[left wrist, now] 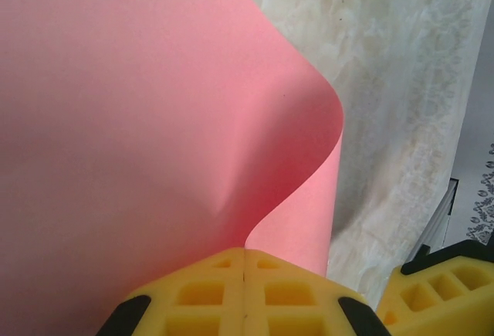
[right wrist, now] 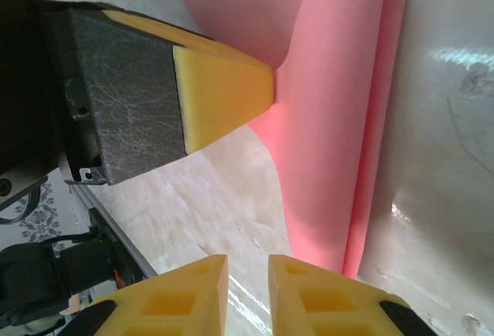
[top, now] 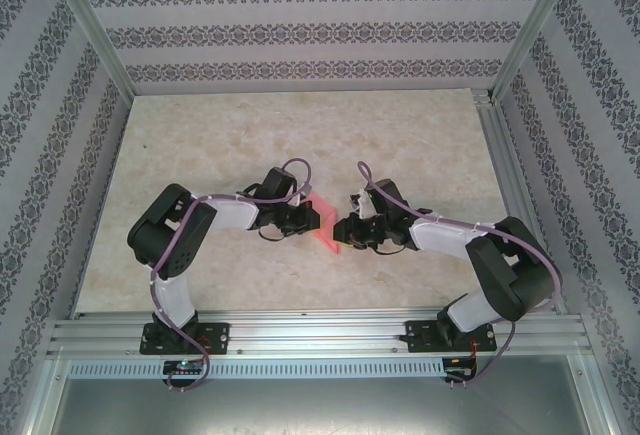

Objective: Fold a paper plane with a square sheet of paper (pick it up from the middle)
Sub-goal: Third fold the triangle at the center of the table.

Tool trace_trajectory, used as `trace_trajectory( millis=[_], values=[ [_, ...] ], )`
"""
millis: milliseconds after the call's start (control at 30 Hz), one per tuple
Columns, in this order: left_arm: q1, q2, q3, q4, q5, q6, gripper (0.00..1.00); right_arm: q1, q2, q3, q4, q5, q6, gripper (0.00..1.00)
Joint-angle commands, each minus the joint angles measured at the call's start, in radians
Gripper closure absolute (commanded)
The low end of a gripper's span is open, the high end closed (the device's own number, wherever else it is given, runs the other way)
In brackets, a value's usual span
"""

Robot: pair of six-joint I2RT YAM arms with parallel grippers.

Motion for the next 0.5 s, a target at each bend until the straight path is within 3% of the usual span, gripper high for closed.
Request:
trace_trajectory(
  millis=[0, 233, 467],
  values=[
    [0.012, 0.018, 0.027, -0.023, 0.030, 0.041, 1.00, 0.014, 0.026, 0.036, 0.018, -0.001, -0.008, 0.79],
    [0.012, 0.042, 0.021, 0.050, 0.069, -0.006, 1.00, 0.020, 0.023, 0.072, -0.086, 0.074, -0.060, 0.78],
    [0.012, 0.056, 0.012, 0.085, 0.075, -0.029, 0.99, 0.026, 0.061, 0.112, -0.162, 0.070, -0.116, 0.79]
  ],
)
